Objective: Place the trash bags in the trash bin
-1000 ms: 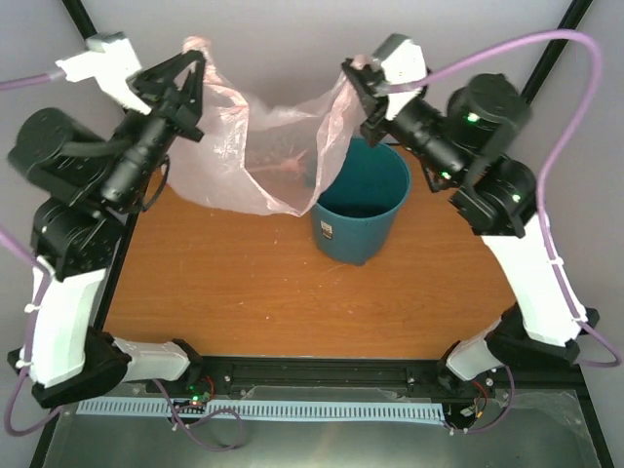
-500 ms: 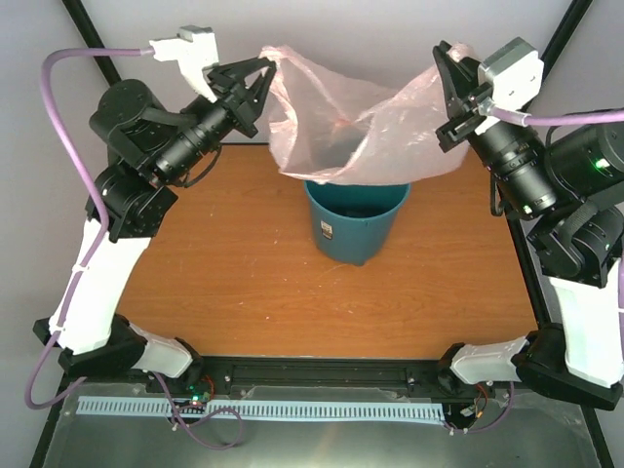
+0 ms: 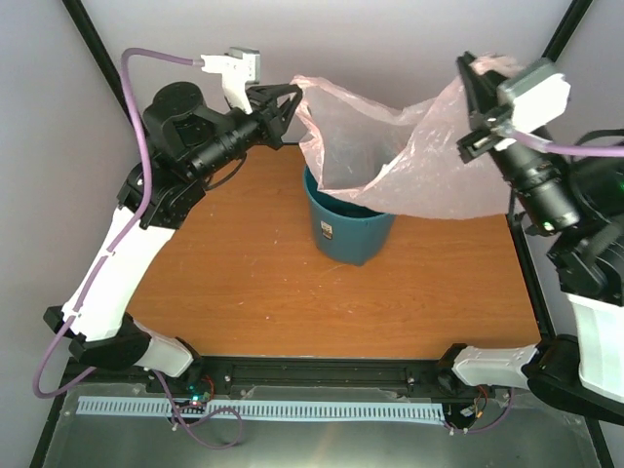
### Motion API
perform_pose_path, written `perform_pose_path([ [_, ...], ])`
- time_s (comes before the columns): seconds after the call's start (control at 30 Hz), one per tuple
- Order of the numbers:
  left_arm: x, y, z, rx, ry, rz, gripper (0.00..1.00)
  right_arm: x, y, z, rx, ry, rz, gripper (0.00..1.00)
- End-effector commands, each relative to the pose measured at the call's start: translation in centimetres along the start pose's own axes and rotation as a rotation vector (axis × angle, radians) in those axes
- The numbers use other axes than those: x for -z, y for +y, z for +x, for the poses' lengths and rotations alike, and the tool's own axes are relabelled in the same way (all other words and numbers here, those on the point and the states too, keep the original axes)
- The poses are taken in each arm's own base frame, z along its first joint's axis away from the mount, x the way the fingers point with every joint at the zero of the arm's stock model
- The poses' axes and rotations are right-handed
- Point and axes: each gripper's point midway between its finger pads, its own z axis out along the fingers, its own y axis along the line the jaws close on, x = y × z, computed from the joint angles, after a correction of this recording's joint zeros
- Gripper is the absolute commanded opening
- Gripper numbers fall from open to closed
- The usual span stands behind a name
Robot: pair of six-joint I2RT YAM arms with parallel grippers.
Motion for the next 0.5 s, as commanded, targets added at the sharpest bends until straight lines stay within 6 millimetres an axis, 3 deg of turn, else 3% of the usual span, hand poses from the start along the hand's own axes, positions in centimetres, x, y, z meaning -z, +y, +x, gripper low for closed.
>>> perform_pose_path([
  [0.0,0.1,1.6,1.1,-0.042,0.027,-0.085,0.01,-3.1,4.5,4.4,0.044,0.102,-0.111,0.03],
  [0.2,-0.2,5.3,1.1,-0.121,0.020,-0.281,0.01,-5.2,6.6,6.7,0.040,0.152,-0.141,0.03],
  [0.33,-1.0,8.9,0.4,-0.192,0.025,-0.455,0.01,-6.2,6.8,6.4,0.015,0.129,-0.131,0.03],
  [0.47,-0.9,10.2,-0.5,-0.205,0.000,-0.490,0.01,-6.5,6.5,5.4,-0.017,0.098,-0.128,0.03],
])
